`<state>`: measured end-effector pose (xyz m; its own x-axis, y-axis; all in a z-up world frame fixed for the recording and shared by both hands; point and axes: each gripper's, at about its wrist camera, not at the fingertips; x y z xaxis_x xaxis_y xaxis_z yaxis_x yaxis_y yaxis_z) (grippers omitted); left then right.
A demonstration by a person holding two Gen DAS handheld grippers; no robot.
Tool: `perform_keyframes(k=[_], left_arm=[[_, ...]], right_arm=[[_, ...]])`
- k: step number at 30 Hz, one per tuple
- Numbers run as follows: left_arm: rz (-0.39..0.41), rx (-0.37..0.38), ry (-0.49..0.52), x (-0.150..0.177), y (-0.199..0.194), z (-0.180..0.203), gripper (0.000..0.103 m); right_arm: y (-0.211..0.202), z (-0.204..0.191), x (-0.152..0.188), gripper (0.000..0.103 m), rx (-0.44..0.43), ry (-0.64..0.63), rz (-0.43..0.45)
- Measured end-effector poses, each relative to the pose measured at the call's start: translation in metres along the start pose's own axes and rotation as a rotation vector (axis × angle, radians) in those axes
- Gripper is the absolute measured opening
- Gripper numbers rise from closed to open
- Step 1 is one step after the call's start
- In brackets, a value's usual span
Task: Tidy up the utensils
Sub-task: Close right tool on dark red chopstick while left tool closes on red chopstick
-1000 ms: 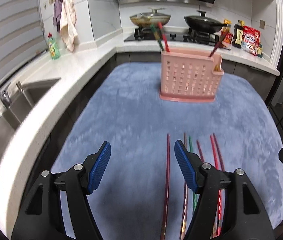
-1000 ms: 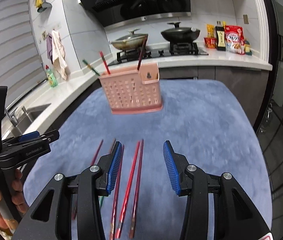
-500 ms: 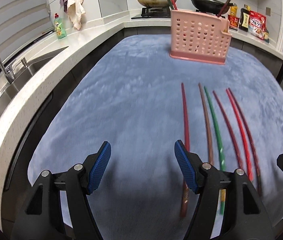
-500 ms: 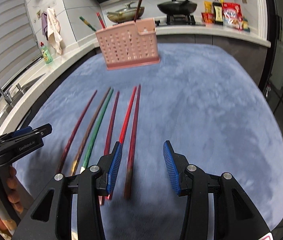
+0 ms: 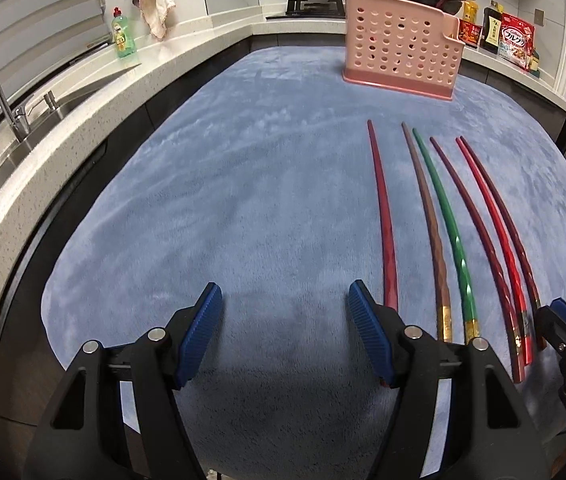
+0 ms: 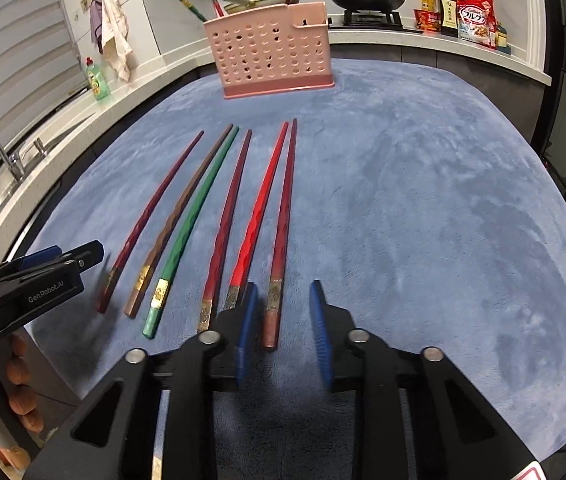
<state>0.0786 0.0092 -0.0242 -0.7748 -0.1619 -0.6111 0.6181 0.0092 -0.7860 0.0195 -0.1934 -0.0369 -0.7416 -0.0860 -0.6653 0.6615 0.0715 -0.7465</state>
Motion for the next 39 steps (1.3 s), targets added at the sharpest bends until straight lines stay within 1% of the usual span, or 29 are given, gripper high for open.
perform_keyframes(k=[6,8,12,19,23,28,31,32,34,35,37,39], left_arm=[[0.000,0.008,0.010,0.002,-0.001,0.002,0.063],[-0.001,0.015,0.008,0.002,-0.002,0.002,0.063],[-0.007,0.037,0.002,0.002,-0.005,0.003,0.067],[-0.012,0.064,0.024,0.007,-0.009,0.012,0.067],[-0.020,0.066,0.037,0.011,-0.007,0.017,0.067],[-0.053,0.073,0.037,0.017,0.000,0.018,0.067],[-0.049,0.072,0.041,0.019,0.001,0.018,0.067],[-0.050,0.072,0.040,0.019,0.001,0.018,0.066],[-0.053,0.082,0.037,0.019,0.001,0.017,0.055],[-0.053,0.085,0.039,0.019,0.000,0.017,0.052],[-0.053,0.089,0.056,0.019,-0.001,0.019,0.037],[-0.057,0.100,0.068,0.020,-0.002,0.021,0.028]], right_arm=[[0.005,0.006,0.003,0.007,0.012,0.014,-0.001],[0.004,0.010,0.004,0.007,0.015,0.030,0.002],[0.003,0.016,0.006,0.007,0.031,0.046,0.005],[0.003,0.019,0.006,0.007,0.029,0.057,0.006],[0.003,0.020,0.006,0.007,0.025,0.064,0.006],[0.003,0.020,0.006,0.007,0.023,0.068,0.007],[0.003,0.019,0.006,0.007,0.024,0.067,0.007],[0.003,0.019,0.006,0.007,0.024,0.066,0.007],[0.003,0.020,0.007,0.007,0.023,0.068,0.007],[0.003,0.020,0.006,0.007,0.023,0.069,0.008],[0.003,0.019,0.006,0.007,0.024,0.067,0.007],[0.003,0.020,0.007,0.007,0.024,0.067,0.007]])
Point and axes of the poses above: each gripper's, at about its wrist camera, not at the fingertips, and y roughly the way its jaws point, z to its right, x to its underside, and after that the axes turned 15 degrees about -y, right-handed
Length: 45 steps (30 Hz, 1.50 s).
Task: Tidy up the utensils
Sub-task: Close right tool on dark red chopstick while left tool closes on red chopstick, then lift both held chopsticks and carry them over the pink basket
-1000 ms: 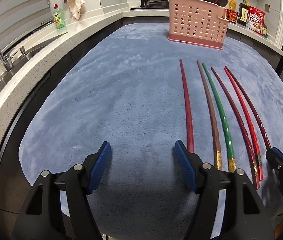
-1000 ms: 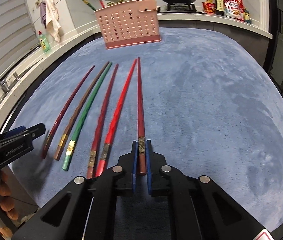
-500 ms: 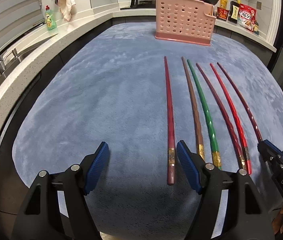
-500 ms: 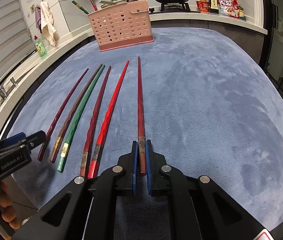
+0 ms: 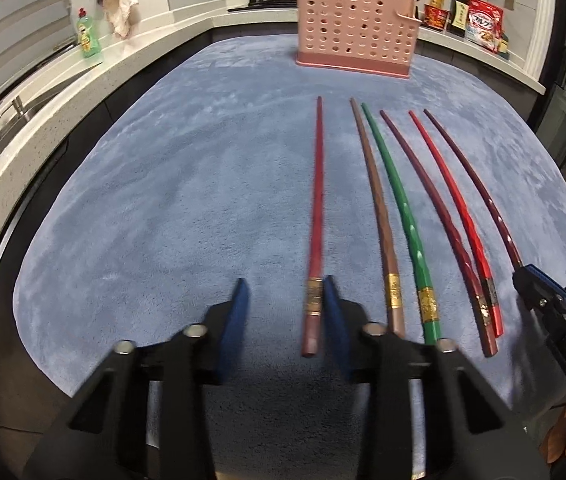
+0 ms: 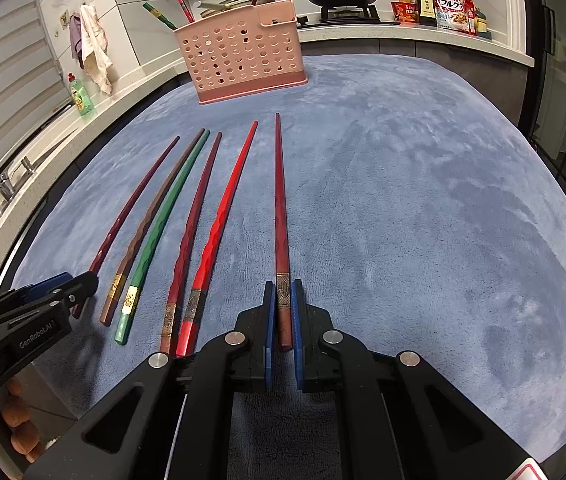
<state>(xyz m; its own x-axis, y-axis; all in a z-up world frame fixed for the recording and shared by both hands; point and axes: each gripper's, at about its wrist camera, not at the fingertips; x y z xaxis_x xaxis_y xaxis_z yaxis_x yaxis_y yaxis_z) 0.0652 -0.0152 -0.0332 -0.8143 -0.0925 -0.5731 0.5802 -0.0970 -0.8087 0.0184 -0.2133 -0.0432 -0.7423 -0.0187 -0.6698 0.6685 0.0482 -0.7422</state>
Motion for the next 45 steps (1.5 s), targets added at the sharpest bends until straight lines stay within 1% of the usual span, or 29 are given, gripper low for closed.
perform_keyframes(k=[2,3,4,10,14,18,24,31,36,45], left_arm=[[-0.003,0.002,0.008,0.000,0.000,0.002,0.018],[-0.007,0.008,0.013,0.000,0.000,0.003,0.010],[-0.010,0.006,0.015,-0.001,0.000,0.004,0.009],[-0.028,0.012,0.016,-0.010,0.004,0.004,0.007],[-0.022,0.006,0.012,-0.017,0.003,0.004,0.007],[-0.008,0.007,0.013,-0.027,-0.002,0.005,0.007],[0.033,0.017,0.020,-0.047,-0.016,0.009,0.007],[0.085,0.046,0.020,-0.078,-0.038,0.015,0.007],[0.132,0.074,0.009,-0.107,-0.053,0.018,0.007],[0.187,0.121,-0.012,-0.158,-0.073,0.024,0.007]], right_arm=[[0.000,0.000,0.000,0.007,0.000,0.000,0.000],[0.000,0.000,0.000,0.007,0.000,0.000,0.000],[0.000,0.000,0.000,0.007,0.000,0.000,0.000],[0.000,0.001,-0.001,0.007,0.001,-0.001,0.000],[-0.005,0.004,-0.006,0.007,0.006,0.005,0.014],[-0.015,0.009,-0.019,0.007,0.013,0.005,0.046],[-0.030,0.015,-0.043,0.007,0.022,0.004,0.106],[-0.048,0.022,-0.078,0.007,0.024,0.007,0.180],[-0.061,0.029,-0.104,0.007,0.025,0.006,0.231],[-0.082,0.043,-0.146,0.007,0.021,0.018,0.315]])
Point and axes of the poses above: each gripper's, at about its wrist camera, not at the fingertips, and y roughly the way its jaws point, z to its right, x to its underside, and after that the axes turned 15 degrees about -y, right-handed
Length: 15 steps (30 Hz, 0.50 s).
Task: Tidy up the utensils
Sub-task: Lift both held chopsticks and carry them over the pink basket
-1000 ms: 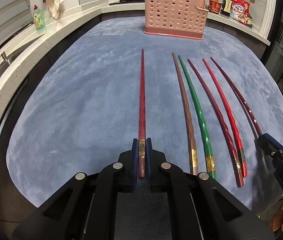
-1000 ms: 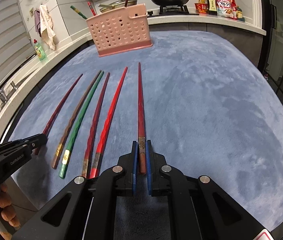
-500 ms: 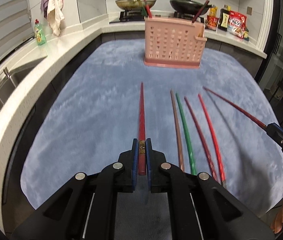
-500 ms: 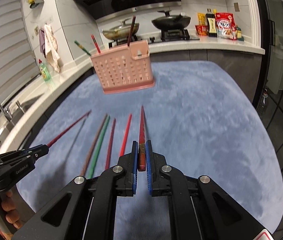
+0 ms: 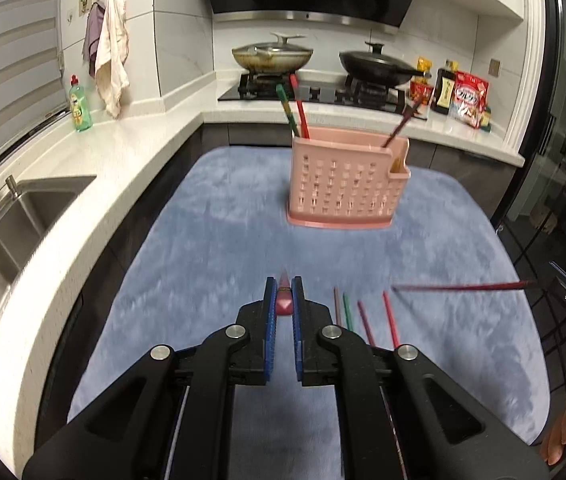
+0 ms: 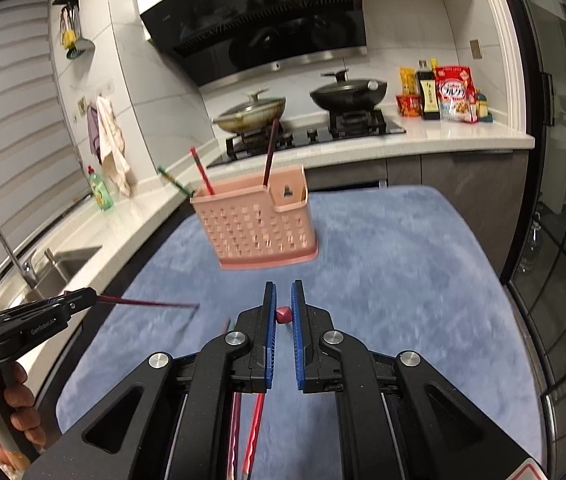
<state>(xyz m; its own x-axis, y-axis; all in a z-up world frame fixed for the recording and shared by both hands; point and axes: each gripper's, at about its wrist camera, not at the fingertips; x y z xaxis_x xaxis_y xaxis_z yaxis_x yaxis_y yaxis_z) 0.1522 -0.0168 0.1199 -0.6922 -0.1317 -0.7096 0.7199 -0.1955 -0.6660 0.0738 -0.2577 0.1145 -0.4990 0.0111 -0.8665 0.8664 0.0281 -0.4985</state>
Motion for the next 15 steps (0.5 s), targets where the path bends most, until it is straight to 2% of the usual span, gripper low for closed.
perform_keyframes(k=[6,15], left_arm=[[0.044,0.018,0.000,-0.036,-0.004,0.007,0.007],[0.048,0.083,-0.027,-0.085,-0.005,0.016,0.007]], right_arm=[[0.003,0.012,-0.025,0.007,-0.024,0.026,0.030],[0.005,0.019,-0.069,0.007,-0.064,0.025,0.082]])
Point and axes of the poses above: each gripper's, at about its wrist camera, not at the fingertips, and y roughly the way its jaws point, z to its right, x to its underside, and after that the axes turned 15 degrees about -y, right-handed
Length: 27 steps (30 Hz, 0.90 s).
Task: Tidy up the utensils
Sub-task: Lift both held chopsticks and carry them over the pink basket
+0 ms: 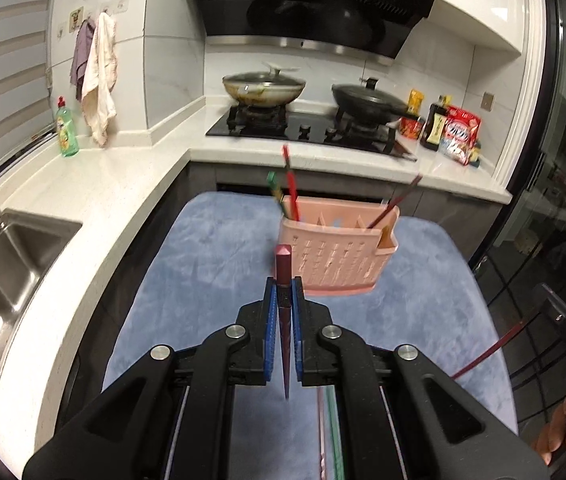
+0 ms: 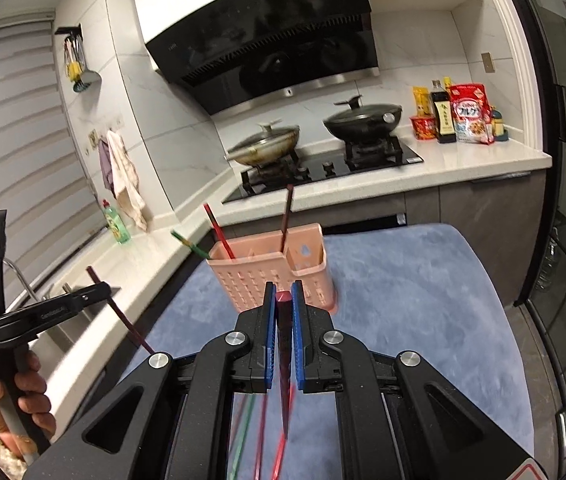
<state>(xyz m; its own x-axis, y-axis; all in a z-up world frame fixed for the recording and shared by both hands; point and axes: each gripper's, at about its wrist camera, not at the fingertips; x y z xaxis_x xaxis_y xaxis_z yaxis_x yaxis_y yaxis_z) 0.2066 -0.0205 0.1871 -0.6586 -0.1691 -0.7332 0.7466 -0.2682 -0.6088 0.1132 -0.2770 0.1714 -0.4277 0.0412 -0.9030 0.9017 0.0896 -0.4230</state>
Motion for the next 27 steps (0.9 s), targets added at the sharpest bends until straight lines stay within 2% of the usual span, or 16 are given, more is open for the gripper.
perform_keyframes(k=[11,18,22,27], left_arm=[[0.149,0.061,0.002,-0.081,-0.016,0.045,0.007],[0.246,0.093,-0.016,-0.125,-0.004,0.068,0.007],[0.267,0.081,-0.018,-0.137,0.013,0.076,0.007],[0.248,0.081,-0.017,-0.142,0.043,0.077,0.007]], right_arm=[[0.016,0.001,-0.089,0.007,-0.008,-0.011,0.139],[0.044,0.003,-0.139,0.007,-0.006,-0.013,0.221],[0.064,0.003,-0.155,0.007,0.004,-0.017,0.249],[0.097,0.009,-0.164,0.007,-0.004,0.007,0.234]])
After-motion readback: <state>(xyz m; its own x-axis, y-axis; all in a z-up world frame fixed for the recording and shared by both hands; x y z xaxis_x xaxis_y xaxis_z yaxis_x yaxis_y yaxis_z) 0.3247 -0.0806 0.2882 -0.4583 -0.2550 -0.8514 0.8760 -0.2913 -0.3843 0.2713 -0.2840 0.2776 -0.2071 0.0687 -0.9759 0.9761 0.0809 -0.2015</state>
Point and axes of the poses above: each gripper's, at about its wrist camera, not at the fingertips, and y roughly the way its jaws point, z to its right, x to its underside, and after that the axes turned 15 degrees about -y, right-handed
